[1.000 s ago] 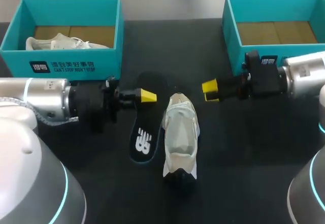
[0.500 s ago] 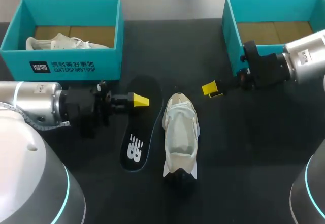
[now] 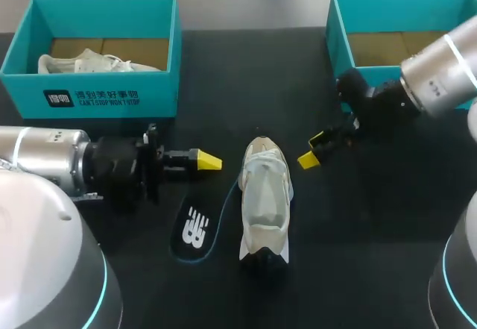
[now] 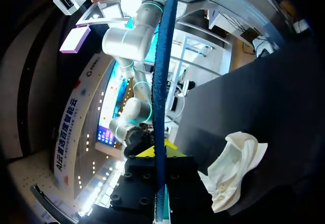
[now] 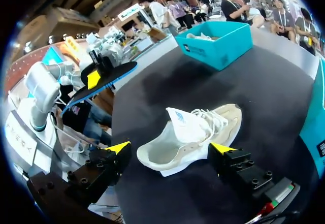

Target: Take the shoe out of the shoebox, open the shoe tongue, remove and reinsert the insole, then place the shoe into the shoebox

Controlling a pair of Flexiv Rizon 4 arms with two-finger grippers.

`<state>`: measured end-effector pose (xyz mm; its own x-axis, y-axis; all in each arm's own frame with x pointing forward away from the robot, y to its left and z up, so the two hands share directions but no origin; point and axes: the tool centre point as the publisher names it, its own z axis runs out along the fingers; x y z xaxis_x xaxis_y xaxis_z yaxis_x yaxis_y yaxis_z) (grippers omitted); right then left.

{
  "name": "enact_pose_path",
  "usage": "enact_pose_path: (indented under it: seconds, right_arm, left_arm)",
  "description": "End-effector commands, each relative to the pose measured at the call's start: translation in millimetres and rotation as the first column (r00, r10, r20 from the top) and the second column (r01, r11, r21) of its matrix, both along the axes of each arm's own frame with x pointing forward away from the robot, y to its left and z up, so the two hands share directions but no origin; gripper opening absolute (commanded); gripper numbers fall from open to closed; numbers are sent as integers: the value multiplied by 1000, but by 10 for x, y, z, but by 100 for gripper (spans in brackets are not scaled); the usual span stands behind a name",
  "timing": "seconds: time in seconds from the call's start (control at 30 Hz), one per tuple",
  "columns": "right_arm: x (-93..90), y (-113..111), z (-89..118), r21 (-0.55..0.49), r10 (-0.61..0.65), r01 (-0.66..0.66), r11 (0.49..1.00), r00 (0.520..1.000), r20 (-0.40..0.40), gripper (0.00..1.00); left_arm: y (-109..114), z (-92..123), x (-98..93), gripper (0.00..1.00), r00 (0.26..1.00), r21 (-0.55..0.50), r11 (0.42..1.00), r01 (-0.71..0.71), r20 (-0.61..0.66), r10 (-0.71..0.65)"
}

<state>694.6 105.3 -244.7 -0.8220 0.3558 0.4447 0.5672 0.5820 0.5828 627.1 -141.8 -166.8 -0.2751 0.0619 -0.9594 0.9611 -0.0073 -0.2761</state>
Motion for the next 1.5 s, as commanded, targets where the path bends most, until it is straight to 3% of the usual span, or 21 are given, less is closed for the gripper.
enact_pose_path:
  seconds: [0.03,0.1,0.33,0.5,0.53,0.6,1.03,1.17,1.23,1.5]
  right_arm:
    - [15,52,85,-79,16,-17,997,1000,-13,100]
    - [15,52,85,-79,16,-17,997,1000,-13,100]
    - [-206,-38,-96,-213,214,-174,961,960,183,100]
    - [-358,-118,-267,-265,248,-186,946,942,226,100]
    - [-386,-122,-303,-266,269,-205,942,935,231,100]
    - [-385,-76,-434,-313,292,-232,921,943,162,100]
    - [-385,-76,-434,-313,292,-232,921,943,162,100]
    - [-391,-40,-505,-420,333,-204,884,906,261,100]
    - [-401,-13,-592,-453,341,-200,869,905,254,100]
    - [-350,2,-822,-414,344,-211,885,897,277,100]
  left_arm:
    - [33,16,-53,0,1000,3,1000,-6,1,6]
    - [-4,-1,-93,0,1000,-4,1000,3,-19,-3]
    - [-46,-20,-257,0,989,-50,997,58,-131,-64]
    - [-61,-49,-347,0,973,-68,995,80,-212,-92]
    - [-83,-54,-377,0,964,-79,993,89,-245,-106]
    - [-134,-72,-418,0,945,-113,989,91,-303,-122]
    - [-183,-98,-445,0,944,-106,990,91,-306,-120]
    - [-288,-161,-518,0,936,-113,986,121,-319,-151]
    - [-306,-193,-541,0,932,-114,984,139,-321,-169]
    - [-412,-380,-529,0,911,-123,979,160,-364,-194]
